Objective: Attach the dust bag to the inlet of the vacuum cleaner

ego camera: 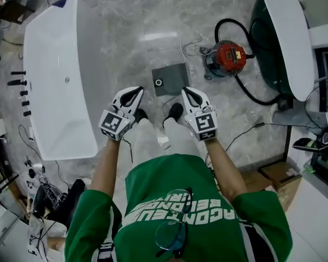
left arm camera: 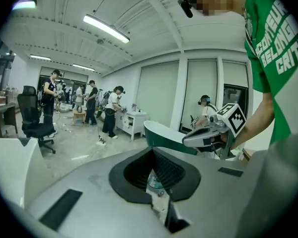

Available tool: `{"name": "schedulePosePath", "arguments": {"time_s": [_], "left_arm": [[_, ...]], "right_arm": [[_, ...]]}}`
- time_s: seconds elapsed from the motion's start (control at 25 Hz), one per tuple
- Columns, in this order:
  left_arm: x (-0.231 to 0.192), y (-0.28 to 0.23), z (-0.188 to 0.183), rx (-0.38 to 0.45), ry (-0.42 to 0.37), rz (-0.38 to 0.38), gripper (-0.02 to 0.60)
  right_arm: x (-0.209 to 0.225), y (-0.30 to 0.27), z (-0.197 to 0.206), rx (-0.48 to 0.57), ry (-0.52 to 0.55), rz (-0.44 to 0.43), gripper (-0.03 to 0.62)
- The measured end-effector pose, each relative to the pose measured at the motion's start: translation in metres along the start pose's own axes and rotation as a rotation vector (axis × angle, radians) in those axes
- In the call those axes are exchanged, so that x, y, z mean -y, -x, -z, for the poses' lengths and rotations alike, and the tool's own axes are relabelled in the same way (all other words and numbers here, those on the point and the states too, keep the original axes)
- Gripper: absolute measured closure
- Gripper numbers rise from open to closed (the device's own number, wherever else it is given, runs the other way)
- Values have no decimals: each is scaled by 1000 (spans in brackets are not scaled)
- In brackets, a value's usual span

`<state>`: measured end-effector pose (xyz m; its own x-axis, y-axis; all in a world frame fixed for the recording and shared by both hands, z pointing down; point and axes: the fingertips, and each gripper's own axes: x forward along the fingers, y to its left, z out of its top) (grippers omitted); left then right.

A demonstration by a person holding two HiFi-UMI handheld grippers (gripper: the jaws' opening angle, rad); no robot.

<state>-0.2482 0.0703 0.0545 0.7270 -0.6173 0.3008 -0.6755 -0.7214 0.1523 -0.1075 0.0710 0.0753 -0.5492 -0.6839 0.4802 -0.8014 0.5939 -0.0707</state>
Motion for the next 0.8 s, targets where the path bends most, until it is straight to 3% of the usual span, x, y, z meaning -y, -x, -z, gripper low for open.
{"name": "schedulePosePath", "arguments": {"time_s": [0.36, 0.8], "left_arm": [[-43, 0, 34, -34, 24, 77, 578], [-104, -9, 64, -38, 66, 104, 578]], "right_arm": [[-23, -58, 17, -63, -29, 15, 586], [-47, -125, 24, -88, -25, 44, 586]]}}
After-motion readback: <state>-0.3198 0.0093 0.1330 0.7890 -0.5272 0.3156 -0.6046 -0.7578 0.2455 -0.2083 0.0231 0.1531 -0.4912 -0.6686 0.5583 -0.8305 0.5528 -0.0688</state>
